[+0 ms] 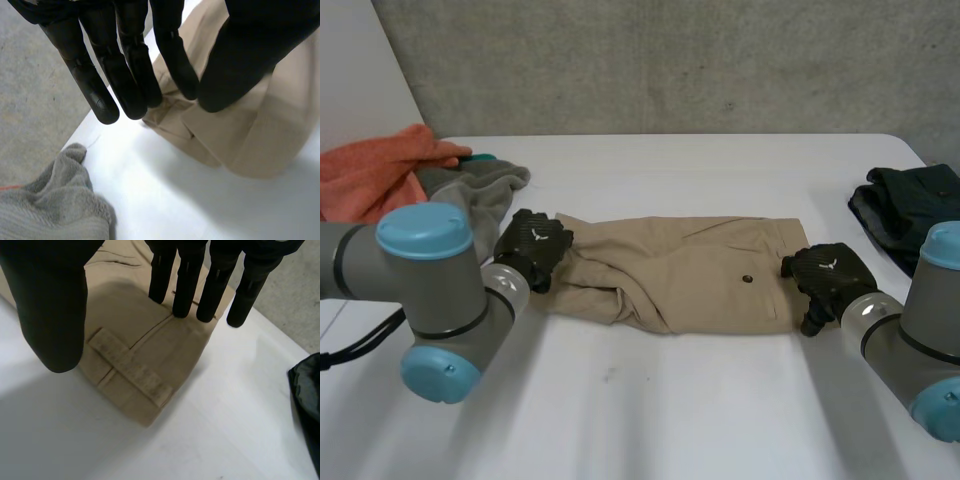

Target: Fold the laundry.

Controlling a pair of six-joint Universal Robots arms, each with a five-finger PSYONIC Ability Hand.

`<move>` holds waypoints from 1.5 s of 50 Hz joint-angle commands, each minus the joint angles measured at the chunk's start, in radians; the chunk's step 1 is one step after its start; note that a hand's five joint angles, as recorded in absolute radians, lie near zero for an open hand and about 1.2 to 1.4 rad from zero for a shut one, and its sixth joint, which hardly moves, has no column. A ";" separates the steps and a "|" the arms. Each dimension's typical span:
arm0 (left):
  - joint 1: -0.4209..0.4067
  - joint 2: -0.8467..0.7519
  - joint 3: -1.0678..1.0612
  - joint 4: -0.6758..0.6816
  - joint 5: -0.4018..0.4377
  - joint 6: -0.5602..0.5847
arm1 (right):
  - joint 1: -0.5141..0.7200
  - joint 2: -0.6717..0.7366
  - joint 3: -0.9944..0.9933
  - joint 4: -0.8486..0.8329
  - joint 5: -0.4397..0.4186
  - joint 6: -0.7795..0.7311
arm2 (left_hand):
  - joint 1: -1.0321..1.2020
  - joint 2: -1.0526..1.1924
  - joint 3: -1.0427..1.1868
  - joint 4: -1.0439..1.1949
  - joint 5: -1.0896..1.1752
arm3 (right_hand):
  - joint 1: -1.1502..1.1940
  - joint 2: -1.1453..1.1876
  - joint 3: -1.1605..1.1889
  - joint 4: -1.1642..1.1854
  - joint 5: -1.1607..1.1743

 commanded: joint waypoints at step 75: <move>-0.279 -0.180 0.378 -0.227 -0.099 -0.376 | 0.078 0.119 -0.419 0.297 -0.208 0.382 | -0.731 -0.746 -0.760 -0.761 -0.757 | -0.353 -0.357 -0.355 -0.355 -0.356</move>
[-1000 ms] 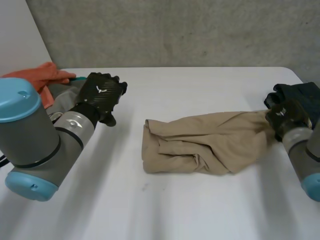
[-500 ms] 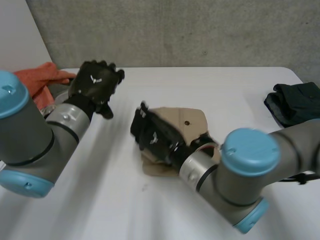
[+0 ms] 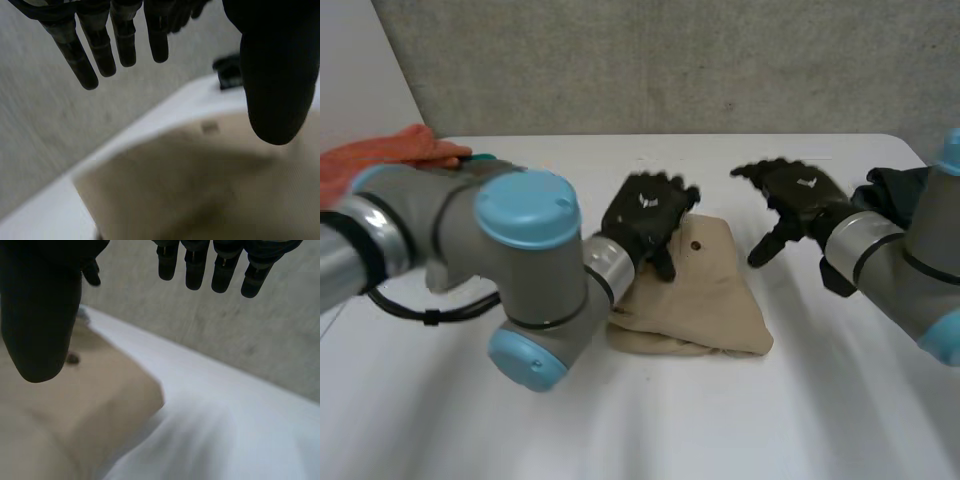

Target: Fold the laundry.

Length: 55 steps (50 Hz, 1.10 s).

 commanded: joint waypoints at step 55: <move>0.077 0.177 0.158 -0.292 0.584 0.048 | 0.331 0.172 0.403 -0.685 0.283 -0.349 | -0.158 -0.150 -0.150 -0.149 -0.138 | -0.044 -0.029 -0.028 -0.027 -0.043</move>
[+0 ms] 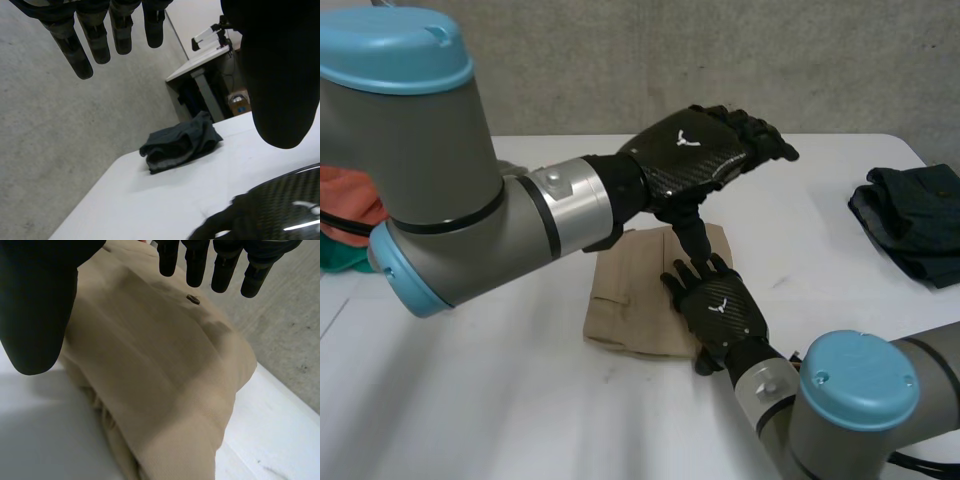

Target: Fold the laundry.

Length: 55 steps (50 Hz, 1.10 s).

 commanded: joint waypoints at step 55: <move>0.019 0.083 -0.005 0.057 -0.024 -0.047 | -0.768 0.211 -0.744 -0.168 -0.332 0.202 | -0.013 -0.030 -0.022 -0.033 -0.043 | 1.215 1.217 1.194 1.195 1.180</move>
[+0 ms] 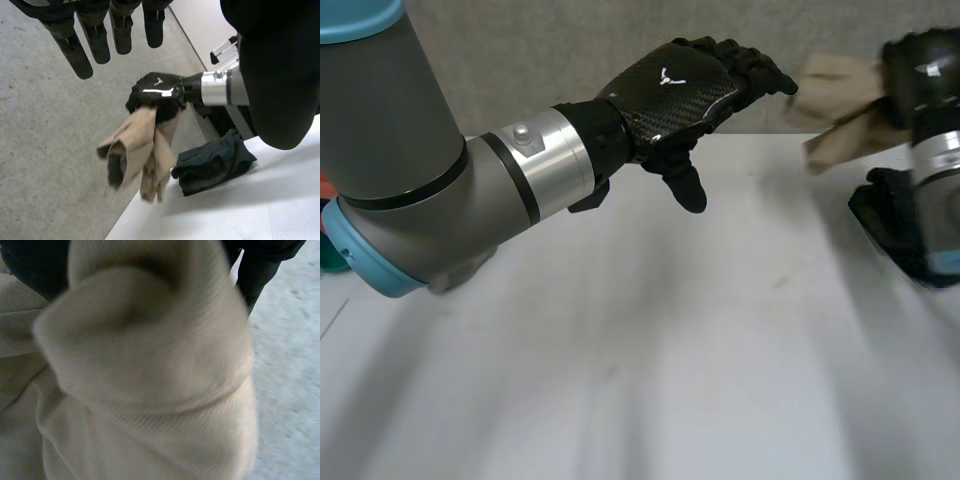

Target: Fold the laundry.

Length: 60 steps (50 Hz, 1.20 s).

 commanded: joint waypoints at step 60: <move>-0.064 0.139 -0.062 0.069 -0.068 -0.066 | -0.439 -0.289 0.058 0.422 -0.155 -0.112 | -0.007 -0.024 -0.016 -0.028 -0.037 | -0.782 -0.978 -0.988 -1.022 -0.959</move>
